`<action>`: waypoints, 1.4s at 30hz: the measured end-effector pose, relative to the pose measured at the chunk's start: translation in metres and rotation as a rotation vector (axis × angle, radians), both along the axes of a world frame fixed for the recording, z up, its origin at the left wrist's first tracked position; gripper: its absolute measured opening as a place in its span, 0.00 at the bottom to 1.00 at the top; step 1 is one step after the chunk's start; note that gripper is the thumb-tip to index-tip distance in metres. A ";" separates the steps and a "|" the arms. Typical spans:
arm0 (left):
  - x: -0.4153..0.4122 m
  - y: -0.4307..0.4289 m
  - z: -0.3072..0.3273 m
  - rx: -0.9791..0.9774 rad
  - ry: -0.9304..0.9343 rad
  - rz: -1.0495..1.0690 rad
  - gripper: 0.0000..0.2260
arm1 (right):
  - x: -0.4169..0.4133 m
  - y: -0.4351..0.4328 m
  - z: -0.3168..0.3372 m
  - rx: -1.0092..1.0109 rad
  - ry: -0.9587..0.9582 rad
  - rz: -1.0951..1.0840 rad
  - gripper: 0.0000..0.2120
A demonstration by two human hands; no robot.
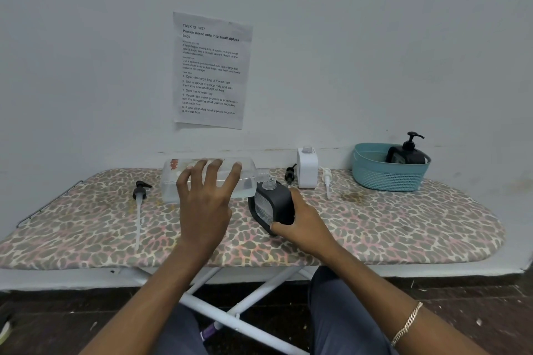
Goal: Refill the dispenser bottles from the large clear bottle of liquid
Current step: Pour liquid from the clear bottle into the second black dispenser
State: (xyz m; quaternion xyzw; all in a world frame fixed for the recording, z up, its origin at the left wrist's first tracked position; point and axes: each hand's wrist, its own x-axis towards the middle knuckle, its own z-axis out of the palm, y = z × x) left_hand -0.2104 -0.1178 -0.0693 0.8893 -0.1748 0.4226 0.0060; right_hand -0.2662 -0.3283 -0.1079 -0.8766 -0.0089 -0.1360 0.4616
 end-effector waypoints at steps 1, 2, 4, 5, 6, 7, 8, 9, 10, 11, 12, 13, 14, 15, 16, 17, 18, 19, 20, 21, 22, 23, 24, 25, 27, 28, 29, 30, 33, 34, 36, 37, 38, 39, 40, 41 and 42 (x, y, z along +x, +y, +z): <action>0.000 0.000 0.000 0.000 -0.003 0.000 0.36 | 0.000 0.000 0.000 -0.002 0.000 0.000 0.32; 0.000 0.000 0.000 0.001 -0.005 0.000 0.36 | 0.000 0.000 0.001 -0.005 -0.001 0.001 0.32; 0.000 0.000 0.000 0.001 -0.008 0.000 0.36 | 0.000 0.000 0.001 -0.006 -0.001 0.002 0.33; 0.000 0.000 0.000 0.001 -0.009 0.001 0.36 | 0.000 0.000 0.001 -0.007 0.000 0.003 0.33; 0.000 0.000 0.000 0.002 -0.009 0.002 0.36 | 0.000 0.000 0.001 -0.007 0.002 0.003 0.33; 0.000 0.000 0.000 0.003 -0.009 0.003 0.36 | -0.001 0.000 0.001 -0.007 0.002 0.004 0.33; 0.000 0.000 0.000 0.004 -0.010 0.003 0.36 | -0.001 0.000 0.001 -0.008 0.002 0.004 0.33; 0.000 0.000 0.000 0.003 -0.011 0.004 0.36 | -0.001 0.000 0.001 -0.009 0.002 0.003 0.32; 0.000 0.000 0.000 0.003 -0.011 0.004 0.36 | -0.001 0.000 0.001 -0.011 0.002 0.002 0.32; 0.000 0.000 0.000 0.003 -0.010 0.004 0.36 | -0.001 0.000 0.001 -0.013 0.002 0.002 0.32; 0.000 0.000 0.000 0.004 -0.009 0.005 0.36 | 0.000 0.000 0.001 -0.014 0.002 0.001 0.32; 0.000 0.000 0.000 0.005 -0.009 0.006 0.36 | 0.000 0.000 0.001 -0.015 0.002 0.002 0.32; 0.000 0.000 0.000 0.005 -0.008 0.006 0.36 | 0.000 0.000 0.001 -0.015 0.002 0.002 0.32; 0.000 0.000 0.000 0.004 -0.008 0.005 0.36 | 0.000 0.000 0.001 -0.016 0.003 0.002 0.32; 0.000 0.000 0.000 0.004 -0.007 0.005 0.36 | 0.000 0.000 0.001 -0.017 0.005 0.002 0.32; 0.000 0.000 0.001 0.004 -0.006 0.005 0.36 | -0.001 0.000 0.001 -0.020 0.006 0.003 0.32; 0.000 0.000 0.001 0.005 -0.006 0.006 0.36 | -0.001 0.000 0.001 -0.022 0.006 0.004 0.32; 0.000 0.000 0.001 0.006 -0.005 0.006 0.36 | -0.001 0.000 0.002 -0.022 0.007 0.005 0.32; 0.000 0.000 0.001 0.007 -0.005 0.006 0.36 | -0.001 0.000 0.002 -0.022 0.007 0.005 0.31; 0.000 0.000 0.001 0.008 -0.005 0.005 0.36 | -0.001 0.000 0.002 -0.022 0.008 0.004 0.31; 0.000 0.000 0.001 0.008 -0.005 0.005 0.36 | -0.001 0.000 0.002 -0.021 0.008 0.004 0.32; -0.001 0.000 0.001 0.007 -0.006 0.004 0.36 | -0.001 0.000 0.002 -0.020 0.009 0.005 0.32; -0.001 0.000 0.001 0.006 -0.006 0.003 0.36 | -0.001 0.000 0.002 -0.019 0.009 0.005 0.32; -0.001 0.000 0.001 0.005 -0.005 0.002 0.36 | -0.001 0.000 0.002 -0.019 0.009 0.005 0.32; -0.001 0.000 0.001 0.002 -0.002 0.001 0.36 | -0.001 0.000 0.001 -0.017 0.007 0.002 0.32; -0.001 0.000 0.001 0.002 -0.001 0.002 0.36 | 0.000 0.000 0.001 -0.014 0.007 0.000 0.32; -0.001 0.000 0.001 0.002 -0.001 0.002 0.36 | 0.000 0.000 0.001 -0.013 0.007 -0.001 0.32; -0.001 0.000 0.000 0.002 -0.002 0.002 0.36 | 0.000 0.000 0.001 -0.014 0.007 -0.001 0.32; -0.001 0.000 0.001 0.005 -0.008 0.002 0.36 | 0.000 0.000 0.001 -0.019 0.007 0.001 0.32; -0.001 0.000 0.001 0.006 -0.008 0.002 0.36 | 0.000 0.000 0.001 -0.020 0.006 0.001 0.32; -0.001 0.000 0.001 0.006 -0.006 0.002 0.36 | 0.000 0.000 0.001 -0.020 0.005 0.000 0.31; -0.001 0.000 0.001 0.006 -0.006 0.003 0.36 | 0.000 0.000 0.001 -0.019 0.004 0.000 0.32; -0.001 0.000 0.001 0.007 -0.007 0.003 0.36 | 0.000 0.000 0.001 -0.018 0.003 -0.001 0.32; -0.001 0.000 0.001 0.007 -0.009 0.003 0.36 | 0.000 0.000 0.001 -0.017 0.002 -0.002 0.32; -0.001 0.001 0.001 0.006 -0.011 0.004 0.36 | 0.000 0.000 0.001 -0.018 0.002 -0.001 0.32; -0.001 0.000 0.001 0.005 -0.013 0.003 0.36 | 0.000 0.000 0.001 -0.018 0.002 0.000 0.32; -0.001 0.000 0.001 0.004 -0.014 0.003 0.35 | 0.000 0.000 0.001 -0.018 0.004 0.001 0.32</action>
